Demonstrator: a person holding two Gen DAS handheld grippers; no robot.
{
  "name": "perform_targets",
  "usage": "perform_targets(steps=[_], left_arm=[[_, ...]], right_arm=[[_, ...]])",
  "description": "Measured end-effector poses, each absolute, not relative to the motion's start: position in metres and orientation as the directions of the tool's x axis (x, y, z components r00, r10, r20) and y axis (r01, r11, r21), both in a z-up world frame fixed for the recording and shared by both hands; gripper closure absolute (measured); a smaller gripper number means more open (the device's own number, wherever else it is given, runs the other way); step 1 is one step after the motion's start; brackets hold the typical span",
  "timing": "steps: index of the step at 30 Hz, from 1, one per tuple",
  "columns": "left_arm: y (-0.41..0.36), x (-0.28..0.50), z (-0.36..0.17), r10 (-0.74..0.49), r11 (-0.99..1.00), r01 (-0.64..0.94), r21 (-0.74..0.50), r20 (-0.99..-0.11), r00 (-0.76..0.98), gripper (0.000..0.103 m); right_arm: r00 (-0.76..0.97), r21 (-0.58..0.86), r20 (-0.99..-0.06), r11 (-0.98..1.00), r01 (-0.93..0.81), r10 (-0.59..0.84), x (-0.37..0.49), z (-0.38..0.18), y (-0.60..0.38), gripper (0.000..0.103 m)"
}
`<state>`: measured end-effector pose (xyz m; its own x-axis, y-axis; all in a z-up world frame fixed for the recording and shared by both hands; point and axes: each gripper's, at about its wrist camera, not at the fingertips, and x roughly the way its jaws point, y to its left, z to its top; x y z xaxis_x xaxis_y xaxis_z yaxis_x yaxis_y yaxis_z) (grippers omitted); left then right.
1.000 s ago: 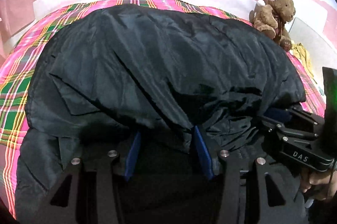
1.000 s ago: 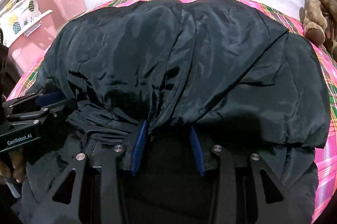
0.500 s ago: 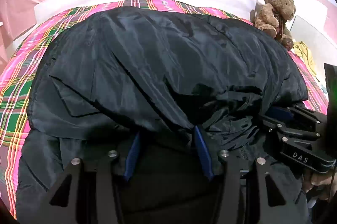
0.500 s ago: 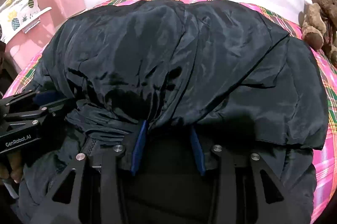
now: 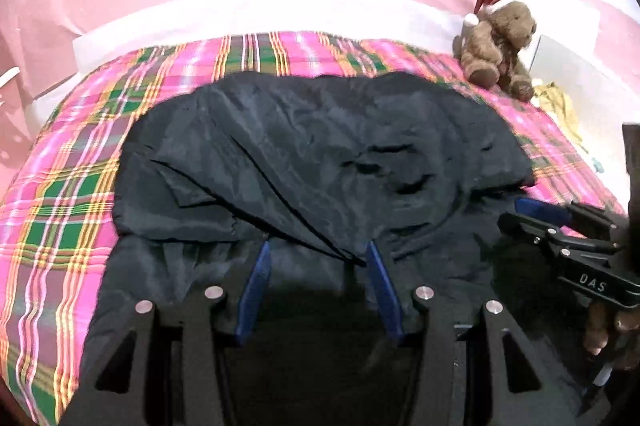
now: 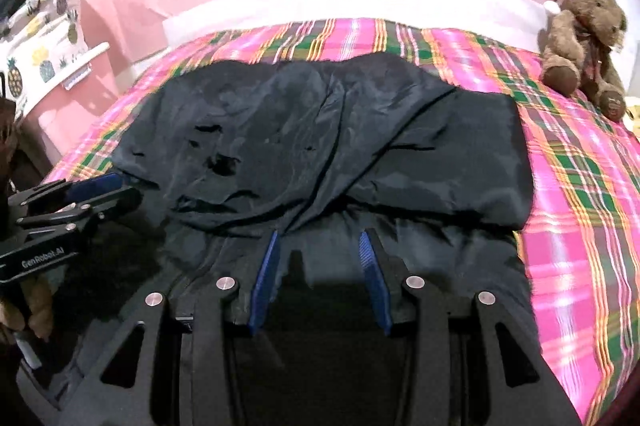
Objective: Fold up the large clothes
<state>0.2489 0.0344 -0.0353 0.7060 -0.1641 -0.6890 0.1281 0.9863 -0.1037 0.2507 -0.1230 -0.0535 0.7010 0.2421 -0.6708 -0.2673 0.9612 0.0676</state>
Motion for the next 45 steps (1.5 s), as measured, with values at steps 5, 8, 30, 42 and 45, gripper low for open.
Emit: perform_targets(steps=[5,8,30,42,45], left_arm=[[0.039,0.215,-0.015,-0.156,0.988,0.112,-0.108,-0.66,0.735,0.05],[0.042,0.191,-0.01,-0.137,0.99,0.09,-0.105,-0.648,0.749,0.05],[0.049,0.077,-0.02,-0.092,0.994,0.033,-0.102,-0.65,0.754,0.05],[0.077,0.049,-0.04,-0.036,0.996,-0.03,-0.09,-0.649,0.76,0.049],[0.1,0.047,-0.048,0.018,0.992,-0.093,-0.081,-0.649,0.761,0.046]], right_arm=[[0.726,0.088,-0.64,0.962,-0.258,0.253,0.219,-0.043,-0.137,0.061],[0.734,0.093,-0.632,0.965,-0.246,0.248,0.198,-0.04,-0.143,0.061],[0.783,0.064,-0.586,0.976,-0.21,0.207,0.074,-0.04,-0.152,0.051],[0.763,0.119,-0.627,0.987,-0.106,0.157,0.06,-0.068,-0.195,0.043],[0.758,0.134,-0.641,0.99,-0.043,0.12,0.063,-0.075,-0.217,0.036]])
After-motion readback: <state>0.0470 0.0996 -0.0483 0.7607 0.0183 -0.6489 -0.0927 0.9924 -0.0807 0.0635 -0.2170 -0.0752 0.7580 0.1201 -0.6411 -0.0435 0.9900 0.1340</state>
